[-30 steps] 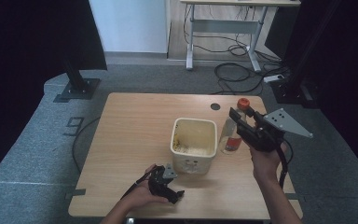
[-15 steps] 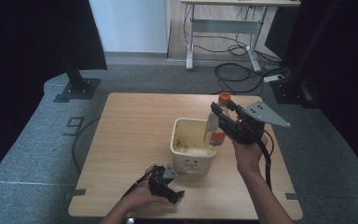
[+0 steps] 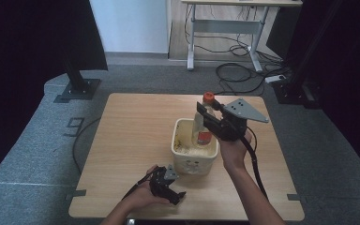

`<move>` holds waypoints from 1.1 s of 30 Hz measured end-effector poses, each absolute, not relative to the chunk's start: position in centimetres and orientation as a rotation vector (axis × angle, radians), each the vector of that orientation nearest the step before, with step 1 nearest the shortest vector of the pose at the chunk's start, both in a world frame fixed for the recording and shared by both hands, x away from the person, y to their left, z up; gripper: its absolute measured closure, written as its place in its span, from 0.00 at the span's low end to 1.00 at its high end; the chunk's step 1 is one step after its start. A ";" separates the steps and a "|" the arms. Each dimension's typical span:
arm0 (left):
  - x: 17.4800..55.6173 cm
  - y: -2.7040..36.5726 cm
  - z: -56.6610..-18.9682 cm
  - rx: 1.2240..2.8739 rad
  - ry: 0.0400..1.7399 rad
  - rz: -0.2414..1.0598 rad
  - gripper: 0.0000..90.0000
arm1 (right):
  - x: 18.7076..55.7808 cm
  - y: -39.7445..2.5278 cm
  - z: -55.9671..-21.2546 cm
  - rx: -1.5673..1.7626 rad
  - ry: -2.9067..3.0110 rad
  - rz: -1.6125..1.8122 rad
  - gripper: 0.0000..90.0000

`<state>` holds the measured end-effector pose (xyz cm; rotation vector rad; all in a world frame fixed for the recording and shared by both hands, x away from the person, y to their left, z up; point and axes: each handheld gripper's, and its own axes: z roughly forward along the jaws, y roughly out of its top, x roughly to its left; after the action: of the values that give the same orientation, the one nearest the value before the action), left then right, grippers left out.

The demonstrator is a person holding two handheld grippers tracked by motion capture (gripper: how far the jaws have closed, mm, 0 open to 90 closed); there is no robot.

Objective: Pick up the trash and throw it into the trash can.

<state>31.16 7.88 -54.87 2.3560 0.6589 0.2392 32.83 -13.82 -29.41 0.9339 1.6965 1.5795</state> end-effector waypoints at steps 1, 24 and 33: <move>31.2 7.9 -54.9 2.356 0.658 0.239 0.00 | 32.9 -13.6 -29.5 0.934 1.701 1.581 0.62; 31.1 7.8 -54.9 2.359 0.655 0.238 0.00 | 34.5 -13.6 -33.8 1.002 1.755 1.567 0.62; 31.1 7.8 -54.8 2.360 0.653 0.237 0.00 | 35.2 -13.8 -35.8 1.046 1.777 1.539 0.62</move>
<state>31.12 7.78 -54.85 2.3598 0.6532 0.2371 35.17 -13.79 -35.82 1.0457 1.7769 1.5389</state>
